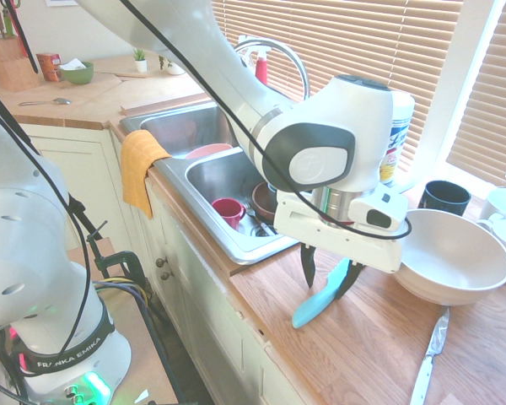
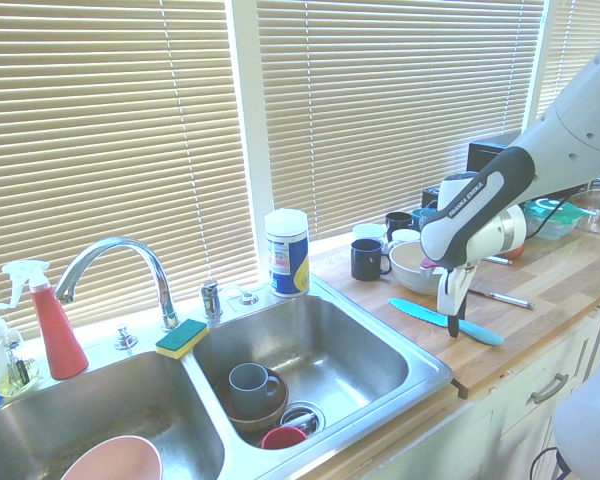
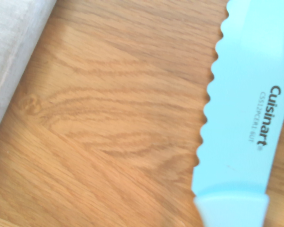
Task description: Put the knife into the sink
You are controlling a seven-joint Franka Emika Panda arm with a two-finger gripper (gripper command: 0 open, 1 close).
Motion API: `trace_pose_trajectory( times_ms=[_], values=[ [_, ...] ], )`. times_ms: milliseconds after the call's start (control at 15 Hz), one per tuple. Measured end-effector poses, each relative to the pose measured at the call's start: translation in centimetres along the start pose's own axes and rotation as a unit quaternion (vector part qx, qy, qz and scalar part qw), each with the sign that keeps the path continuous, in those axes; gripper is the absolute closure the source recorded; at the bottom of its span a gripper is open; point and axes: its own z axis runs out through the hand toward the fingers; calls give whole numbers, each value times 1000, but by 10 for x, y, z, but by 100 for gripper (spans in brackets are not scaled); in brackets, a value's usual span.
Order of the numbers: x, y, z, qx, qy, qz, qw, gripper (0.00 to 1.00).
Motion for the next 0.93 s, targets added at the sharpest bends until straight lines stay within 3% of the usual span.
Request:
trace_pose_trajectory(
  times_ms=[933],
  values=[
    [1, 2, -6, 11, -4, 28, 1000, 100]
  ],
)
